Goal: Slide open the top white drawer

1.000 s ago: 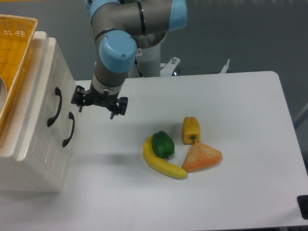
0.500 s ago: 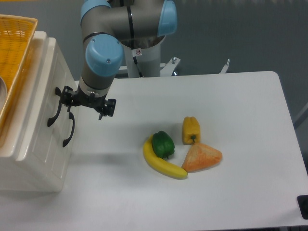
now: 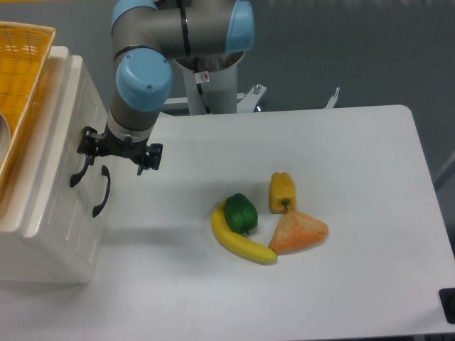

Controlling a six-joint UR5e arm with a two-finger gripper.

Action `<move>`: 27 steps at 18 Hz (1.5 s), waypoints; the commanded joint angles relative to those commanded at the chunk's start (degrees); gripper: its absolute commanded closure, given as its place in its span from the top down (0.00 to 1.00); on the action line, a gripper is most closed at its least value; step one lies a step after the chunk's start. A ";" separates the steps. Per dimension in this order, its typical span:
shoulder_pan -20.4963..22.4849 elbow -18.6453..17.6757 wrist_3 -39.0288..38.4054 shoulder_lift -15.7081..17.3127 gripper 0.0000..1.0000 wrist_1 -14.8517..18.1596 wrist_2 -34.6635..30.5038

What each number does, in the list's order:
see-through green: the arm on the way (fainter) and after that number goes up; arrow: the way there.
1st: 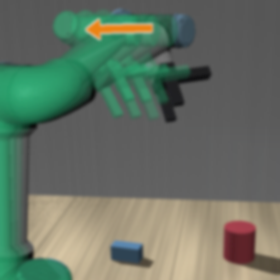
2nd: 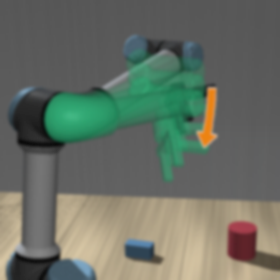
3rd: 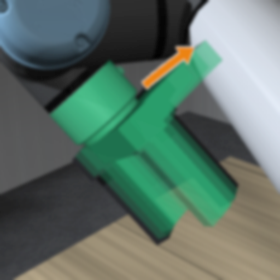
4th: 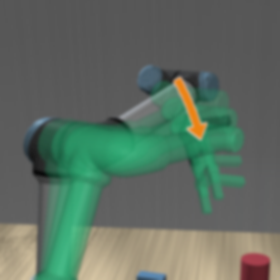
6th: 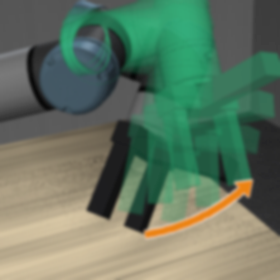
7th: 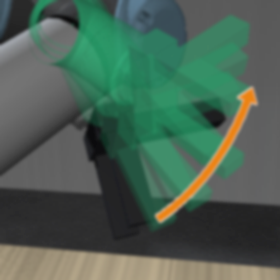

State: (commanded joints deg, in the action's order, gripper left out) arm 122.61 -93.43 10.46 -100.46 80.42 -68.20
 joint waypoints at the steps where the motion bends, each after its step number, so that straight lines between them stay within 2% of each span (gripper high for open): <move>1: 0.00 0.00 -0.09 0.00 1.00 0.00 0.00; 27: -1.67 -0.35 -0.35 -0.70 1.00 0.09 -0.26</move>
State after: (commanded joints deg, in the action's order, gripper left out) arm 120.94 -93.78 10.11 -101.16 80.51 -68.47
